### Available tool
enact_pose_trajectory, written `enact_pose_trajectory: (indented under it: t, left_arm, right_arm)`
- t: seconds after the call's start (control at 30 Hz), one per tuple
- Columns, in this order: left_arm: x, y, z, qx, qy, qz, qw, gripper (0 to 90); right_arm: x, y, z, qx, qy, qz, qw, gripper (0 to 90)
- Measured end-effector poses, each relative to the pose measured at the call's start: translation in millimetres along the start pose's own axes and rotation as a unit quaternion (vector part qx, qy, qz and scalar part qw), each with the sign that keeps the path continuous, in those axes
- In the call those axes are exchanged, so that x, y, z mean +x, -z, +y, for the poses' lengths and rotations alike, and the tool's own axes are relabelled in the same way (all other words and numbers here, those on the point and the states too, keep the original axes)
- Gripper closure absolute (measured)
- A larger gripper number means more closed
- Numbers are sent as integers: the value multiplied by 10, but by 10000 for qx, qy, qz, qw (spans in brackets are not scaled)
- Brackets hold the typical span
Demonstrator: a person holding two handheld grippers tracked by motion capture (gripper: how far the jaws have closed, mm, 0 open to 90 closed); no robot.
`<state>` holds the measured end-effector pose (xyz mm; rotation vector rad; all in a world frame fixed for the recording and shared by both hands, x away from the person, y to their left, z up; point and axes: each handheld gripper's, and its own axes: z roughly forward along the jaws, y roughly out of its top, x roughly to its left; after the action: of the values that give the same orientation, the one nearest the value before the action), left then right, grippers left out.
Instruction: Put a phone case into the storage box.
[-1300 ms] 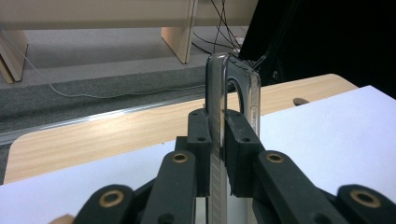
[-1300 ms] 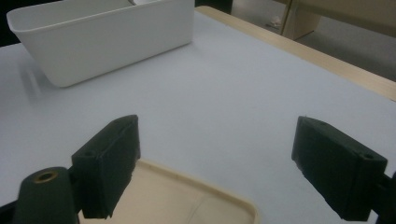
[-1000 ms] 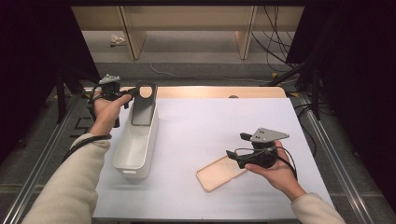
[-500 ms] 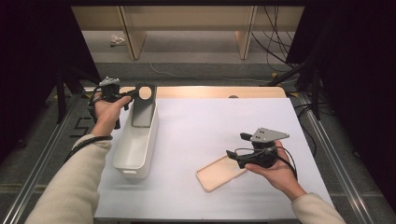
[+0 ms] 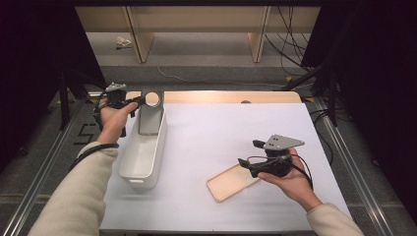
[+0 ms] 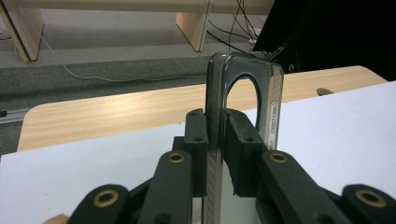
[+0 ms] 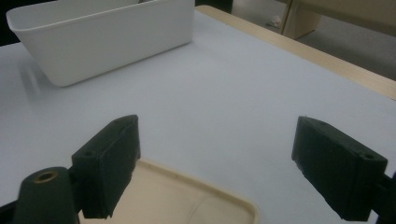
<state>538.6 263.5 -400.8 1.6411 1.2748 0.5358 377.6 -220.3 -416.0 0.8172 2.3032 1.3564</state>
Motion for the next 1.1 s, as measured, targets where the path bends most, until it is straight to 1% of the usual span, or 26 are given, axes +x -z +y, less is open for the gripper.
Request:
enact_pose_trajectory:
  t: [0.4,0.47,0.57,0.7,0.8,1.0,1.1]
  left_arm:
    - [-30,-57,18,165,-176,263,9994,752]
    - [-38,-66,21,221,-230,310,9990,745]
    - [-44,-80,20,308,-314,445,9980,726]
    - [-49,-88,21,323,-352,492,9976,711]
    - [-56,-87,34,327,-416,575,9969,688]
    - [-62,-62,70,318,-516,634,9961,643]
    - [-62,-43,91,357,-490,720,9956,575]
  right_arm:
    - [-2,2,1,2,-6,3,10000,162]
    - [-2,1,0,-2,-7,5,10000,162]
    - [0,-2,-1,-9,-8,10,10000,162]
    - [-1,1,1,-7,-6,10,10000,162]
    - [-3,2,0,0,-10,10,10000,162]
    - [-1,0,2,0,-12,9,10000,162]
    - [0,-2,-1,-2,-23,5,10000,162]
